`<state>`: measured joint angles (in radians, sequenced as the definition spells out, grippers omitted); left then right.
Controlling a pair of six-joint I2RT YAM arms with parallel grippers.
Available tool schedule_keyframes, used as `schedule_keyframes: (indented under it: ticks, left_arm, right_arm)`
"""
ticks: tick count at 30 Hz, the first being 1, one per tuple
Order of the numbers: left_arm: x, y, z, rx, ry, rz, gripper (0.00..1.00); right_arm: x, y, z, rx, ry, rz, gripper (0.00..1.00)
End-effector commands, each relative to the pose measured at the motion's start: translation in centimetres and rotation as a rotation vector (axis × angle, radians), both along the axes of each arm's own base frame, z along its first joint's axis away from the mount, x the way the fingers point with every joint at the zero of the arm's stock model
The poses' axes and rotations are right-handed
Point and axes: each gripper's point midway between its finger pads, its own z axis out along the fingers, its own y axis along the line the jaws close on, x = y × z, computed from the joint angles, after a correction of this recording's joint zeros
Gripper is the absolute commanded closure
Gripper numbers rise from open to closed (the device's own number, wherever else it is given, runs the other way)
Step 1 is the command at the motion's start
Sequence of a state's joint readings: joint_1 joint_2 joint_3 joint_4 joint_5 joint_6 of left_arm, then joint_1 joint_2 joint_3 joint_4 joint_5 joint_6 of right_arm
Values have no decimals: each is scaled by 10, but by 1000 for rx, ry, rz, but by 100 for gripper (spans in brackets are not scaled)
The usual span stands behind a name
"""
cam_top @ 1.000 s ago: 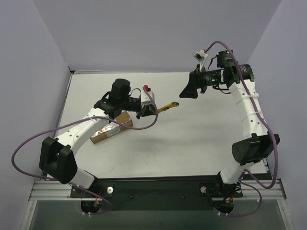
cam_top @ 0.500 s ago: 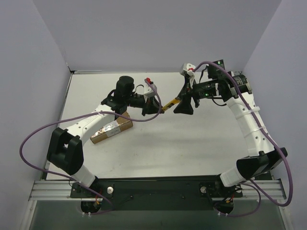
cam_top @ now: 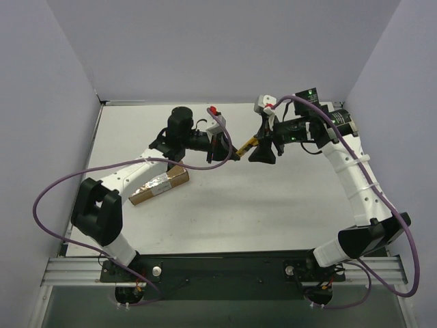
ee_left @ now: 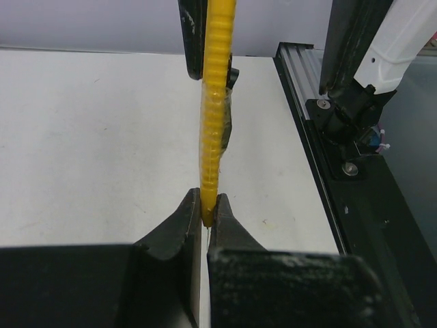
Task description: Unpack the express box
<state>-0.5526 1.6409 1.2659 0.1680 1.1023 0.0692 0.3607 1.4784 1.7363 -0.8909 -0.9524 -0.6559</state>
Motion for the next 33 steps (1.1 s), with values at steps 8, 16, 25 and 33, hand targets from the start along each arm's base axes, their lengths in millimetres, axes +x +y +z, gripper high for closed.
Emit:
schedule_keyframes:
  ticks: [8, 16, 25, 33]
  left_arm:
    - [3, -23, 41, -90, -104, -50, 100]
    - [8, -22, 44, -113, -87, -28, 100]
    - [10, -19, 47, -163, -51, -12, 100]
    - [13, -17, 43, -169, -28, -4, 100]
  right_arm:
    - [-2, 19, 2, 33, -18, 71, 53]
    - [-2, 15, -4, 12, -17, 55, 61]
    - [10, 13, -1, 22, -49, 6, 63]
    - [14, 17, -3, 23, -39, 5, 69]
